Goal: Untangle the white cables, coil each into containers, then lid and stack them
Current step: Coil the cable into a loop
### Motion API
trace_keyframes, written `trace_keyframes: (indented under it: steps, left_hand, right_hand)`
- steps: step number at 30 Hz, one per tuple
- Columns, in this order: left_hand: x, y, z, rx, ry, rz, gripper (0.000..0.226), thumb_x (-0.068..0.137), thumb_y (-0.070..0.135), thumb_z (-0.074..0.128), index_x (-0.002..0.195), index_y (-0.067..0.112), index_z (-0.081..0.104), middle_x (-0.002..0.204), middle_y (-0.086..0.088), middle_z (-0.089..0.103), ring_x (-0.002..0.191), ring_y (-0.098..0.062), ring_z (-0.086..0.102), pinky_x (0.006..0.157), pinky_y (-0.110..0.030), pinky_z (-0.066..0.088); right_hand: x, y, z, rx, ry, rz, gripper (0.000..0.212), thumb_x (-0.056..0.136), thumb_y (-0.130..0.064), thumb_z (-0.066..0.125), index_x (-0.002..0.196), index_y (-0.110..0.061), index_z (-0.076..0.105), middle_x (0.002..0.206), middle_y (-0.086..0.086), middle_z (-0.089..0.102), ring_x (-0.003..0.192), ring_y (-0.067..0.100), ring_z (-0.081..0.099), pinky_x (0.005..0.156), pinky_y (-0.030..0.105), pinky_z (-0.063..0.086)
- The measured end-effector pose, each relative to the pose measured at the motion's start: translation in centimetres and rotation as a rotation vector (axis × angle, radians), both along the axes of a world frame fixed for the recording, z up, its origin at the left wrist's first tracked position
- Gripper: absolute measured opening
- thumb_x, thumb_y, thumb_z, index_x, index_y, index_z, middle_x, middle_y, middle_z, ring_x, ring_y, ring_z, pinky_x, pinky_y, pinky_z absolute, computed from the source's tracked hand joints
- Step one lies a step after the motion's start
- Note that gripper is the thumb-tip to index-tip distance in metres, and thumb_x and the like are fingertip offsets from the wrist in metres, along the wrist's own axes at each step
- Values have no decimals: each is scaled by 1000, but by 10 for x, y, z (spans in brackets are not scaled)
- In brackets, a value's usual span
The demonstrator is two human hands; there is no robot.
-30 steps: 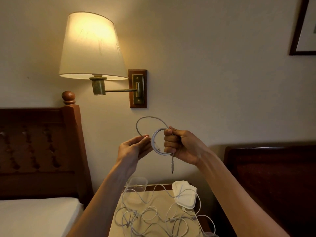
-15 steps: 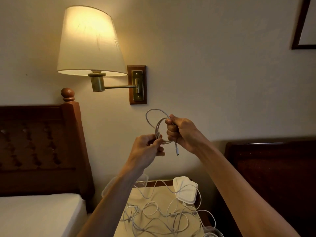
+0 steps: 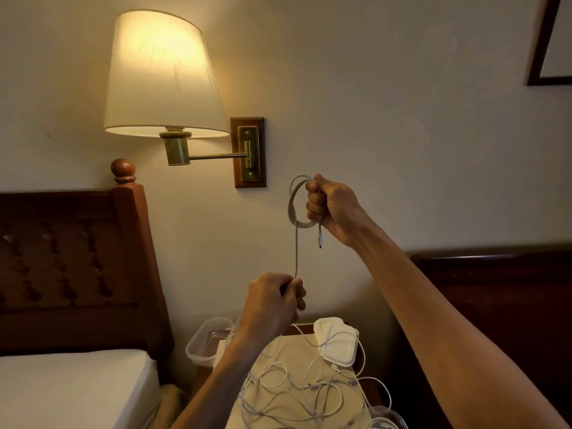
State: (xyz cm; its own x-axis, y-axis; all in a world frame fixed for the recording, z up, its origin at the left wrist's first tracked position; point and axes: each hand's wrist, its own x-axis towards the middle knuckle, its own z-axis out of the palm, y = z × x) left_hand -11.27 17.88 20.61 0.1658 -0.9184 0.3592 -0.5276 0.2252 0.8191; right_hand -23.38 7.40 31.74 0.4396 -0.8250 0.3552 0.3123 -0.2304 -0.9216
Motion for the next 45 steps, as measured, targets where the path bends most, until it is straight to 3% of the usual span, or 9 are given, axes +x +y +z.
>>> trace_keyframes:
  steps: [5, 8, 10, 14, 21, 29, 34, 40, 45]
  left_hand:
    - [1, 8, -13, 75, 28, -110, 33, 100, 39, 43, 92, 20, 69, 73, 1, 59, 63, -8, 53, 65, -39, 53]
    - [12, 13, 23, 364, 110, -212, 68, 97, 57, 10, 143, 19, 41, 131, -6, 55, 109, -15, 53, 90, -25, 41]
    - [26, 5, 45, 241, 210, -41, 70, 97, 59, 7, 145, 20, 40, 146, -7, 45, 130, -25, 44, 108, -41, 29]
    - [30, -9, 80, -160, 460, 6, 41, 103, 42, 34, 110, 16, 65, 114, -9, 67, 103, -22, 62, 91, -42, 50]
    - [27, -16, 87, 55, 497, -213, 38, 96, 45, 51, 83, 11, 63, 65, -1, 55, 67, -18, 56, 78, -39, 48]
    - [20, -28, 84, -109, 473, -105, 37, 103, 35, 39, 71, 17, 45, 61, 4, 37, 60, -12, 35, 63, -31, 34]
    - [27, -32, 75, -144, 495, -73, 39, 104, 34, 38, 69, 17, 44, 54, 9, 35, 55, -9, 33, 59, -30, 32]
    - [19, -39, 64, -157, 460, -32, 36, 103, 34, 39, 75, 13, 50, 63, 0, 37, 60, -14, 34, 61, -31, 32]
    - [14, -42, 67, -169, 497, -21, 36, 103, 34, 39, 74, 15, 50, 64, -1, 39, 63, -18, 37, 62, -32, 35]
  right_hand:
    - [-4, -1, 3, -44, 87, 82, 40, 107, -26, 23, 75, -16, 45, 54, -6, 28, 48, 11, 25, 50, 24, 31]
    - [-6, 3, -2, -58, 168, 177, 40, 108, -26, 24, 75, -16, 45, 55, -6, 27, 49, 11, 25, 51, 25, 30]
    - [-6, 9, -5, -50, 196, 229, 40, 108, -26, 24, 75, -16, 45, 56, -5, 26, 49, 11, 24, 51, 24, 29]
    - [1, 20, -11, -45, 215, 281, 41, 107, -26, 25, 74, -15, 47, 58, -4, 26, 51, 11, 25, 51, 24, 30]
    - [4, 28, -11, -64, 274, 95, 41, 107, -28, 27, 76, -14, 48, 55, -6, 34, 50, 9, 34, 59, 26, 40]
    - [2, 23, -28, -344, 413, -265, 27, 103, -21, 43, 98, -8, 66, 84, 7, 68, 77, 19, 68, 75, 29, 60]
    - [-16, 24, -38, -402, 524, -361, 17, 93, -22, 63, 98, -8, 71, 83, -1, 72, 75, 11, 68, 64, 18, 56]
    - [-11, 32, -19, -45, 158, -305, 12, 91, -14, 66, 88, -4, 70, 79, 10, 69, 71, 19, 70, 71, 27, 60]
    - [6, 37, -33, -204, 78, -459, 11, 87, -12, 69, 95, -3, 70, 88, 8, 71, 77, 15, 73, 76, 29, 60]
